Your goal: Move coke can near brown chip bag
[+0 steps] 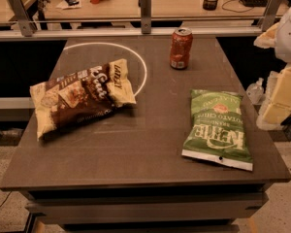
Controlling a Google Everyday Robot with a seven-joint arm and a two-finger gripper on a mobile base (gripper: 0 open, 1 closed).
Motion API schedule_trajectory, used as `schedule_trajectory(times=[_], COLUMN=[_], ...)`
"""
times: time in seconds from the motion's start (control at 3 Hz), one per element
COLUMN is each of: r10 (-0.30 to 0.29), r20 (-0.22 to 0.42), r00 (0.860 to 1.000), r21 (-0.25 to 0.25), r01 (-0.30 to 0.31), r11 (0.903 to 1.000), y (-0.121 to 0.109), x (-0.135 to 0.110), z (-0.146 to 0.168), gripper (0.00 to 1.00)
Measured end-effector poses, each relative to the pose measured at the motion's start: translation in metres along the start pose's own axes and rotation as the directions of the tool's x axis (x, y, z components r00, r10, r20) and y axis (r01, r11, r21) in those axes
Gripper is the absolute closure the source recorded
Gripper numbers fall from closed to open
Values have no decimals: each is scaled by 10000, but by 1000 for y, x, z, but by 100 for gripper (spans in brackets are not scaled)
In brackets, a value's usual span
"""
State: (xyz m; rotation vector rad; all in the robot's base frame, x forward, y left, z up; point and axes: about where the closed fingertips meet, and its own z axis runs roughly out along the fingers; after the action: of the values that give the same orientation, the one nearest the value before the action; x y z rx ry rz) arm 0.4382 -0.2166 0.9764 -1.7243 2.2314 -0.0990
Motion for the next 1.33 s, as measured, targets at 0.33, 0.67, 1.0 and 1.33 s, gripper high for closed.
schedule_trajectory(times=[0.33, 0.67, 1.0, 1.33], r10=[0, 348, 1729, 2493], r20=[0, 633, 2317, 3998], r00=[10000, 9974, 9573, 8820], r21=[0, 89, 307, 562], r01=[0, -354, -1848, -2951], r11=[10000, 9993, 9823, 9538], y=[0, -4, -11, -13], x=[0, 1, 13, 25], z=[0, -2, 0, 6], gripper=[0, 0, 0, 0])
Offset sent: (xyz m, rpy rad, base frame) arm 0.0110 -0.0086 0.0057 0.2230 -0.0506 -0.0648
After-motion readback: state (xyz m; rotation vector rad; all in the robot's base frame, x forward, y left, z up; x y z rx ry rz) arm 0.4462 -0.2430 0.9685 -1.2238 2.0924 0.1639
